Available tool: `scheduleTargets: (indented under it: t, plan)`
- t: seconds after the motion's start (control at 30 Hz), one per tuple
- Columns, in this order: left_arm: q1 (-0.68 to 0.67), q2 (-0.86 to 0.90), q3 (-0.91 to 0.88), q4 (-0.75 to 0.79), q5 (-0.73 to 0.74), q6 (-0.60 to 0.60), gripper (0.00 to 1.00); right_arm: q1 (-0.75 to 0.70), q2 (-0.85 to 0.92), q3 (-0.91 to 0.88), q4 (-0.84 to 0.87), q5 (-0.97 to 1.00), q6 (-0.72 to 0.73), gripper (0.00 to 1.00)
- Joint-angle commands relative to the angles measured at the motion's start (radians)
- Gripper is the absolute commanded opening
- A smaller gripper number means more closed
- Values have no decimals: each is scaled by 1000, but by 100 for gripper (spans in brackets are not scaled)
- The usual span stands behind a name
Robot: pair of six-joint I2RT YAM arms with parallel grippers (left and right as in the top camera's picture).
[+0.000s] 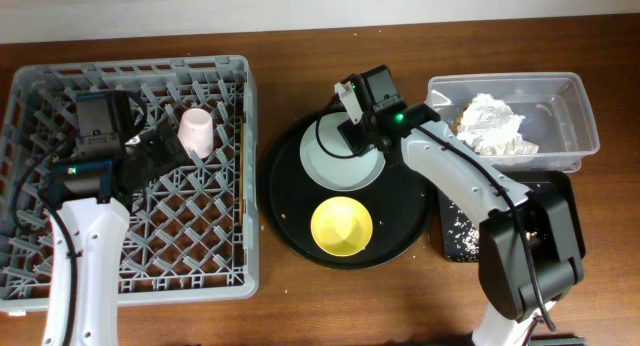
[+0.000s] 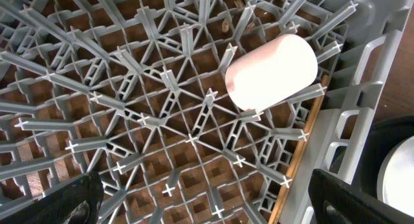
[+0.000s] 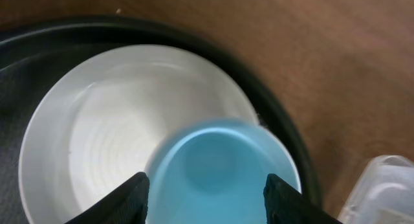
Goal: Sort waste into correct bins and load items into the dishwasher rack
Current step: 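Grasp the blue cup on the white plate with the right gripper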
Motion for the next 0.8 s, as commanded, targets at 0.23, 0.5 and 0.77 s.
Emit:
scheduleTargets:
  t: [0.23, 0.5, 0.77]
  plan:
    - [3, -7, 5, 2, 3, -10, 99, 63, 11, 41, -123, 24, -14, 39]
    - [3, -7, 5, 2, 3, -10, 99, 50, 91, 45, -113, 65, -14, 4]
    - [3, -7, 5, 2, 3, -10, 99, 55, -284, 223, -429, 16, 92, 4]
